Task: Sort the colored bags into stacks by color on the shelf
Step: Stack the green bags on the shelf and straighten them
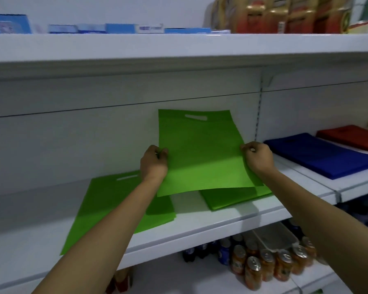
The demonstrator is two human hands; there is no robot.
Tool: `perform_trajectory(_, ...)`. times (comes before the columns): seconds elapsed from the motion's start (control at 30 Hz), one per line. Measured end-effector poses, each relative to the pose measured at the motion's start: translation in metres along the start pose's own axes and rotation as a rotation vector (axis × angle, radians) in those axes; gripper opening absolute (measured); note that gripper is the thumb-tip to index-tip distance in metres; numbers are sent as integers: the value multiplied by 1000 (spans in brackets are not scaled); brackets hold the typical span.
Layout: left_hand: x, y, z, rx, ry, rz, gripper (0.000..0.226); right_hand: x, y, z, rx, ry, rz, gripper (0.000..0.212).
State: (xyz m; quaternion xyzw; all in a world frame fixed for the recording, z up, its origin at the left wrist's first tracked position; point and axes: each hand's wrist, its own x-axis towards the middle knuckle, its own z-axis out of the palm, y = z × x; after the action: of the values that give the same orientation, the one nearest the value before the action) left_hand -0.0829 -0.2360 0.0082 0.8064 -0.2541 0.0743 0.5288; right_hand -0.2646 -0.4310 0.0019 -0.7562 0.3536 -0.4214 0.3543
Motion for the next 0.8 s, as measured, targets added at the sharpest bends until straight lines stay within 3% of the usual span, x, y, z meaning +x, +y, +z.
perform_trajectory(0.3, -9, 38, 87, -92, 14, -58, 21, 52, 53, -57, 72, -3, 97, 28)
perform_trajectory(0.47, -3, 38, 108, -74, 44, -92, 22, 72, 72, -65, 149, -85, 122, 16)
perform_trajectory(0.8, -13, 2, 124, 135, -80, -121, 24, 84, 107, -51, 71, -175, 100, 18)
